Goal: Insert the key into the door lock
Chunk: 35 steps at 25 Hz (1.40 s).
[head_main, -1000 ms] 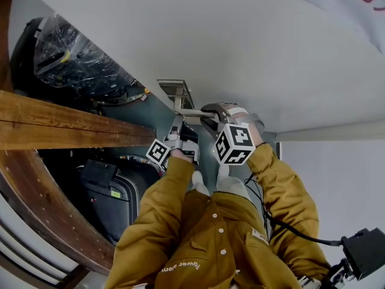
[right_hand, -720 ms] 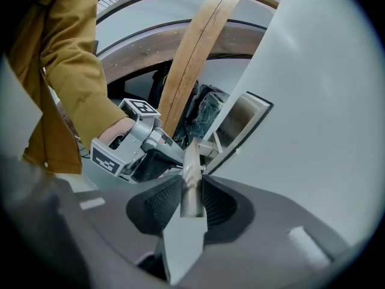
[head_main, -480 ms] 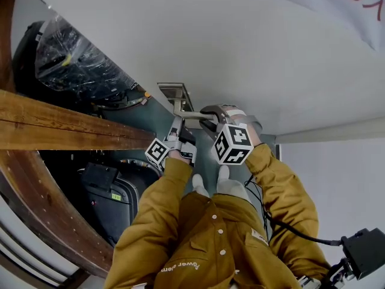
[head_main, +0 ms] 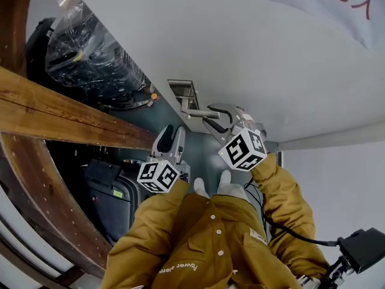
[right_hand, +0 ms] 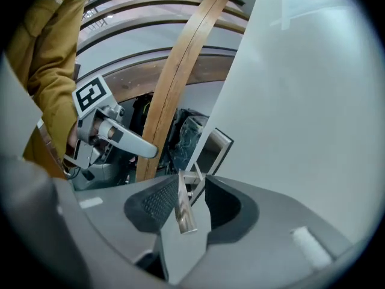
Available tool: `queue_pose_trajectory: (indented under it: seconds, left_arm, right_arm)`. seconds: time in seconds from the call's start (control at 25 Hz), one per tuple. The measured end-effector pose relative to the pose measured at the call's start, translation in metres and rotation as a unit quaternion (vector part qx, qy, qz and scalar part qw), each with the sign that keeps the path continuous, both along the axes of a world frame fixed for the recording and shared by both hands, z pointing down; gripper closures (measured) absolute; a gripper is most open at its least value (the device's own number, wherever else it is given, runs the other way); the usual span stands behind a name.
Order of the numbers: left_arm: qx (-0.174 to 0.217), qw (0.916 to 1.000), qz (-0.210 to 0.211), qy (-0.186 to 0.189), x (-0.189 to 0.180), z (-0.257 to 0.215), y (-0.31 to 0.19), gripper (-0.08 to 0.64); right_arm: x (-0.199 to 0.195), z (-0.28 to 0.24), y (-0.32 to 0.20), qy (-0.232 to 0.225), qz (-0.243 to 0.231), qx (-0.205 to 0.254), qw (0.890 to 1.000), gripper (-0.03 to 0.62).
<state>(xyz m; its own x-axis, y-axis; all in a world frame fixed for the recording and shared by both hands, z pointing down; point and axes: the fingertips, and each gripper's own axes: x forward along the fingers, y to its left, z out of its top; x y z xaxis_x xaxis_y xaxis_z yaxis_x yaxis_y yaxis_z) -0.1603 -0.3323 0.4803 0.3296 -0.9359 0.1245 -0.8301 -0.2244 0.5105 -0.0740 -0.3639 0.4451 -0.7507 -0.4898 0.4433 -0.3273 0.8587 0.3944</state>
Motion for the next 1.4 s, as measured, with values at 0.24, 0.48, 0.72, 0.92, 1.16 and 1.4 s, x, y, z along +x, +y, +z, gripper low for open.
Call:
queue_pose_trajectory:
  seconds: [0.24, 0.48, 0.72, 0.92, 1.16, 1.4]
  left_arm:
    - [0.077, 0.9859, 0.018, -0.148, 0.027, -0.063, 0.040, 0.437]
    - [0.077, 0.9802, 0.027, -0.180, 0.045, -0.077, 0.071, 0.539]
    - [0.069, 0.9772, 0.027, -0.199, 0.048, -0.077, 0.077, 0.557]
    - [0.059, 0.9776, 0.026, -0.201, 0.048, -0.073, 0.078, 0.557]
    - [0.058, 0.9788, 0.025, -0.195, 0.051, -0.072, 0.080, 0.557]
    - [0.053, 0.9804, 0.029, -0.187, 0.053, -0.068, 0.083, 0.557]
  right_arm:
    - [0.019, -0.034, 0.024, -0.096, 0.057, 0.023, 0.994, 0.491]
    - [0.049, -0.036, 0.041, -0.174, 0.125, 0.034, 0.976, 0.588]
    - [0.067, -0.025, 0.056, -0.214, 0.163, 0.009, 0.963, 0.588]
    - [0.066, -0.027, 0.063, -0.238, 0.171, -0.005, 0.956, 0.588]
    - [0.062, -0.026, 0.065, -0.235, 0.164, -0.007, 0.958, 0.588]
    - [0.060, -0.026, 0.067, -0.233, 0.160, -0.008, 0.959, 0.588]
